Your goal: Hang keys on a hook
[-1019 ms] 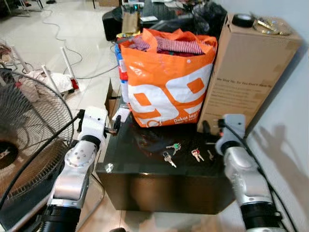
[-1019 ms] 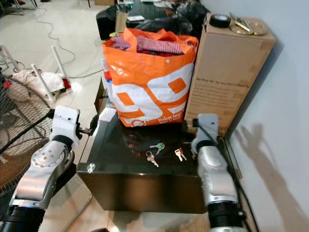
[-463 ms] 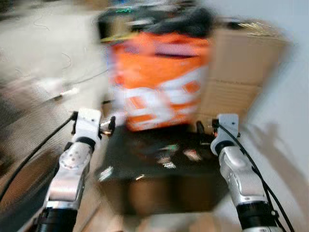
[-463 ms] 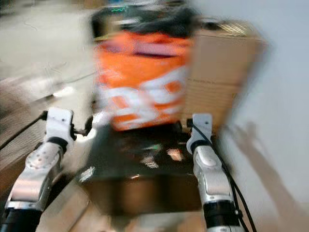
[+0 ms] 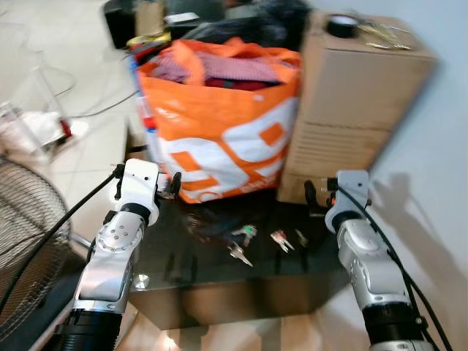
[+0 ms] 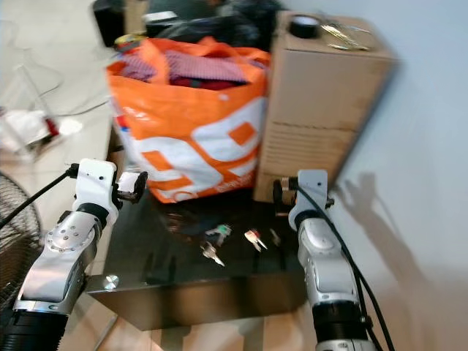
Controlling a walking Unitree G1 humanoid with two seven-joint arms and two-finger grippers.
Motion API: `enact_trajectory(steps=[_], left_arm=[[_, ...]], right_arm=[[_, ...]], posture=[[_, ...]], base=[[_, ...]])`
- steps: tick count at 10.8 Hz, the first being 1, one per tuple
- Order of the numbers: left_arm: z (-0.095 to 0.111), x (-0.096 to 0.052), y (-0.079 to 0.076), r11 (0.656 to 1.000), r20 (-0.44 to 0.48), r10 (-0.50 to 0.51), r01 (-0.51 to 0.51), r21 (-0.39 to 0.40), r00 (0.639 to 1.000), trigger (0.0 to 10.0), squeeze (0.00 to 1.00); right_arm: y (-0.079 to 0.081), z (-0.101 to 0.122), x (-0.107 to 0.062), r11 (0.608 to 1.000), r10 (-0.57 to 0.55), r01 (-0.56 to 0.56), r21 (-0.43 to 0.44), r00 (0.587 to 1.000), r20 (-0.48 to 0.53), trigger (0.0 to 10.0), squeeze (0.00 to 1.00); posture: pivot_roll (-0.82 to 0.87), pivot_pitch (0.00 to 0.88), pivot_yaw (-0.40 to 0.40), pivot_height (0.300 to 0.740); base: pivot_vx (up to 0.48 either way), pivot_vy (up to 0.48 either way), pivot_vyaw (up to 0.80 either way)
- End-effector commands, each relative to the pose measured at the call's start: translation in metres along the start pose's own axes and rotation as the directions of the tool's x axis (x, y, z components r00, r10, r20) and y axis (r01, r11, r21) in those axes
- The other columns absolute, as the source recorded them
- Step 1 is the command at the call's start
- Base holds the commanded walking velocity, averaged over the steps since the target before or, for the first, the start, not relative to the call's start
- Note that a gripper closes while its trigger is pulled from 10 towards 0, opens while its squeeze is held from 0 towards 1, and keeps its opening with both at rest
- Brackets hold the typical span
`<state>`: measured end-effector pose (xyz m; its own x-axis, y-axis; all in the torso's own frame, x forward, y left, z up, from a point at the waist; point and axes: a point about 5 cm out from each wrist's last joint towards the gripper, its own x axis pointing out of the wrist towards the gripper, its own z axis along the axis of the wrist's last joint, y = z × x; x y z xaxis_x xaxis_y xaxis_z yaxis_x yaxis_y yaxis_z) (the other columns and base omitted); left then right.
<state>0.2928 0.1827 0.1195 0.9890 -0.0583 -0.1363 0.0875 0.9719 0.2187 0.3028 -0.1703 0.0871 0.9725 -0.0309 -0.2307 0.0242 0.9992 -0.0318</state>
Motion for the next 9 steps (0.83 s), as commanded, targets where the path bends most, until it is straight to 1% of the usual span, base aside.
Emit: enact_trajectory(steps=[1, 2, 4, 6, 7, 8, 9], left_arm=[[-0.001, 0.001, -0.001, 1.000, -0.012, -0.005, 0.005, -0.001, 1.000, 10.0, 0.00], [-0.002, 0.001, -0.001, 1.000, -0.014, -0.005, 0.005, 0.001, 1.000, 10.0, 0.00], [-0.003, -0.001, -0.003, 1.000, -0.019, -0.009, 0.009, 0.003, 1.000, 10.0, 0.00], [-0.003, 0.000, -0.003, 1.000, -0.016, -0.013, 0.013, 0.001, 1.000, 10.0, 0.00], [-0.002, 0.001, -0.003, 1.000, -0.015, -0.017, 0.017, 0.001, 1.000, 10.0, 0.00], [-0.002, 0.003, -0.004, 1.000, -0.014, -0.022, 0.022, 0.001, 1.000, 10.0, 0.00], [-0.001, 0.004, -0.004, 1.000, -0.012, -0.028, 0.028, 0.003, 1.000, 10.0, 0.00]], right_arm=[[-0.004, -0.002, 0.001, 1.000, -0.007, 0.007, -0.009, 1.000, -0.019, 10.0, 1.00], [-0.004, -0.002, 0.002, 1.000, 0.007, -0.008, -0.019, 1.000, -0.026, 10.0, 1.00], [-0.011, -0.004, 0.003, 0.998, 0.031, -0.033, -0.055, 0.998, -0.048, 10.0, 1.00], [-0.015, -0.001, 0.003, 0.996, 0.024, -0.026, -0.081, 0.999, -0.030, 10.0, 1.00], [-0.017, 0.000, 0.004, 0.997, 0.010, -0.012, -0.070, 1.000, -0.028, 10.0, 1.00], [-0.019, 0.001, 0.005, 0.998, -0.008, 0.007, -0.063, 1.000, -0.024, 10.0, 1.00], [-0.021, 0.001, 0.004, 0.999, -0.029, 0.028, -0.041, 0.999, -0.021, 10.0, 1.00]], posture=[[-0.03, 0.000, -0.006, 0.740], [-0.03, 0.000, -0.008, 0.740], [-0.03, 0.000, -0.007, 0.740], [-0.04, 0.000, -0.001, 0.740], [-0.04, 0.000, 0.005, 0.740], [-0.05, 0.000, 0.011, 0.740], [-0.05, 0.000, 0.016, 0.740]], base=[[0.247, 0.000, 0.00], [0.000, 0.000, 0.00], [0.000, 0.000, 0.00], [0.000, 0.000, 0.00], [0.000, 0.000, 0.80], [0.244, 0.000, 0.80], [0.251, 0.000, 0.00]])
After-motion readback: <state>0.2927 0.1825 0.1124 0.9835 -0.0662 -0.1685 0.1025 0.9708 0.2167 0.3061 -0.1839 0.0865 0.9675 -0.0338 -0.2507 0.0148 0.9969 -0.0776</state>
